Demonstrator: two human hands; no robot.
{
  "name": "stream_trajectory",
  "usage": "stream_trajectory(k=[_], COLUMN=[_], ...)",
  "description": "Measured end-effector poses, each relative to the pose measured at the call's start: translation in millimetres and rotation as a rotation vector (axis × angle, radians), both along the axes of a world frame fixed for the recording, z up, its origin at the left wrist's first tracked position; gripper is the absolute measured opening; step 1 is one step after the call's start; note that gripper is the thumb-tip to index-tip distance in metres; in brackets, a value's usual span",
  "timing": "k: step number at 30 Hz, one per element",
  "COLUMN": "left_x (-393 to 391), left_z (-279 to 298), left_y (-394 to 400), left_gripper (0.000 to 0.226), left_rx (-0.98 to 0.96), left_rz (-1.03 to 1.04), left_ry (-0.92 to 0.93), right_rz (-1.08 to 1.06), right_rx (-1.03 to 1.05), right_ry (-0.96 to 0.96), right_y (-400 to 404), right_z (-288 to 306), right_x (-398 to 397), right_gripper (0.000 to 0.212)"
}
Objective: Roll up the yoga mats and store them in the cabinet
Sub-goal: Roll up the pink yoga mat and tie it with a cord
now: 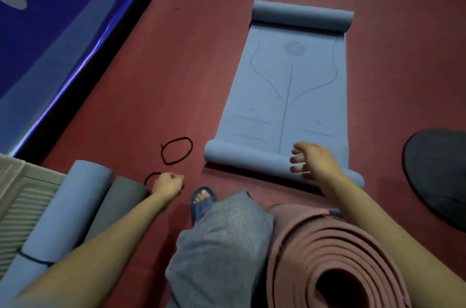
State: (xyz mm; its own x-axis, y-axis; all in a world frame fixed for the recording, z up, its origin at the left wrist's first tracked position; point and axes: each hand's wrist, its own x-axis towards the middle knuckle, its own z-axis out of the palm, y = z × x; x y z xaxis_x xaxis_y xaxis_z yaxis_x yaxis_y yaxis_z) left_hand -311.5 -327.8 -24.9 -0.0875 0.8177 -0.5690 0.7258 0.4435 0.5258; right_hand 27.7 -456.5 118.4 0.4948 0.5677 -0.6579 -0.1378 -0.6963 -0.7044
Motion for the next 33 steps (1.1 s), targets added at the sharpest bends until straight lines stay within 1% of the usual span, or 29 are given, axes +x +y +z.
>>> stream_trajectory(k=[2,3,4,6,7,9,12,16,18,19,21,22,24,26,28,30,31,32,33], left_x=[-20.6,-27.2,-31.7,-34.7,-35.9,-38.2,-42.4,-37.1,-34.5,-33.6,-32.0,-31.6,-32.1,-35.4,-35.7,-31.9,-29.0,-23.7,-16.6], left_z=[-44.7,-63.9,-80.9,-108.0,-121.5,-145.6,-178.8,-207.1,-219.5,-224.9,-229.9,-228.0,-213.3,-184.9,-138.8,-80.3,-45.0,-8.4,29.8], left_y=[3.1,5.4,7.3,12.2,16.2,25.6,35.9,26.2,15.3,10.0,2.7,1.5,3.4,13.7,27.9,40.4,43.8,45.9,46.0], left_gripper=[0.026,0.029,0.034,0.044,0.048,0.055,0.059,0.069,0.074,0.071,0.052,0.045,0.041,0.041,0.04,0.042,0.038,0.032,0.026], left_rx=[-0.084,-0.109,-0.134,-0.173,-0.198,-0.224,-0.253,-0.31,-0.358,-0.369,-0.364,-0.361,-0.321,-0.206,-0.03,0.126,0.156,0.136,0.072], left_rz=[-0.174,-0.236,-0.279,-0.301,-0.283,-0.202,-0.113,-0.118,-0.106,-0.097,-0.161,-0.231,-0.349,-0.429,-0.493,-0.56,-0.559,-0.547,-0.545], left_ry=[0.259,0.337,0.386,0.433,0.446,0.449,0.427,0.45,0.456,0.464,0.518,0.552,0.6,0.607,0.559,0.415,0.276,0.101,-0.078], right_rz=[0.305,0.455,0.574,0.695,0.71,0.721,0.741,0.782,0.791,0.789,0.777,0.769,0.775,0.751,0.704,0.713,0.736,0.754,0.766], right_rx=[-0.074,-0.145,-0.205,-0.288,-0.283,-0.21,-0.127,-0.068,-0.066,-0.064,-0.057,-0.058,-0.065,-0.067,-0.056,-0.01,0.02,0.05,0.087], right_ry=[-0.281,-0.366,-0.4,-0.397,-0.396,-0.387,-0.311,-0.228,-0.18,-0.163,-0.156,-0.166,-0.215,-0.253,-0.269,-0.321,-0.355,-0.373,-0.357], right_y=[17.0,22.5,26.9,32.4,36.2,47.0,60.4,67.2,70.4,72.2,75.7,77.6,80.6,81.5,77.5,73.3,72.6,72.4,71.5], right_z=[-18.3,-27.6,-35.2,-40.4,-38.7,-35.8,-34.7,-35.2,-36.9,-37.4,-40.7,-41.8,-42.2,-41.1,-34.3,-20.6,-11.0,1.4,17.1], right_x=[-5.9,-5.5,-3.3,1.2,1.8,-3.1,-20.7,-38.2,-44.6,-46.8,-48.5,-48.1,-45.0,-41.4,-38.7,-37.4,-37.4,-37.8,-38.8], right_gripper=[0.036,0.034,0.031,0.033,0.033,0.032,0.038,0.032,0.033,0.033,0.033,0.032,0.031,0.027,0.022,0.018,0.014,0.01,0.007])
